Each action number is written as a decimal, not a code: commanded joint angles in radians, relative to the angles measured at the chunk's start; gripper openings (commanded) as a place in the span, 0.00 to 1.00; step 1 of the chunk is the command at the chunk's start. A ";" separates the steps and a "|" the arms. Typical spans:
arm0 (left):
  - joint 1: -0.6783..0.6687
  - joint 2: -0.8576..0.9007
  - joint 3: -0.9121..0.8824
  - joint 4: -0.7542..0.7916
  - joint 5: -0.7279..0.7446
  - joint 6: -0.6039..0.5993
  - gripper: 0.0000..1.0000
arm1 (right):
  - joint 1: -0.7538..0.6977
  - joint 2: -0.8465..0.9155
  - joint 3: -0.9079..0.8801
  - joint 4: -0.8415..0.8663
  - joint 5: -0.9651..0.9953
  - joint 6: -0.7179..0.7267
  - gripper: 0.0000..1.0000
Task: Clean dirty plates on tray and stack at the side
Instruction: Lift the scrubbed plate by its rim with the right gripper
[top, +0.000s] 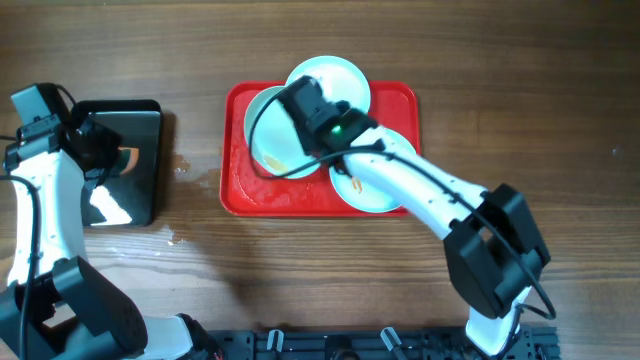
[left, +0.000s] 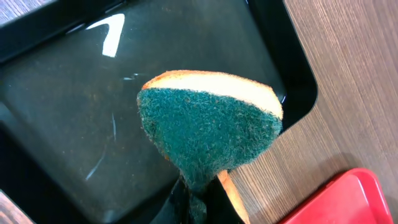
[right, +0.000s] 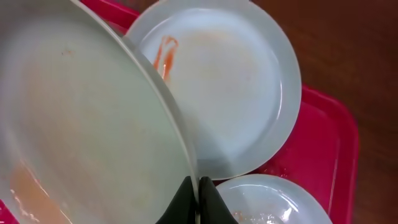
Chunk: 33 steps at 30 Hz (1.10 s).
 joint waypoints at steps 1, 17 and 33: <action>0.019 0.006 0.016 0.010 0.011 -0.006 0.04 | 0.062 -0.028 0.029 0.027 0.209 -0.054 0.04; 0.025 0.006 0.012 -0.004 -0.019 -0.006 0.04 | 0.196 -0.028 0.029 0.130 0.520 -0.180 0.04; 0.024 0.006 0.012 -0.012 -0.019 -0.006 0.04 | 0.202 -0.028 0.029 0.208 0.698 -0.256 0.04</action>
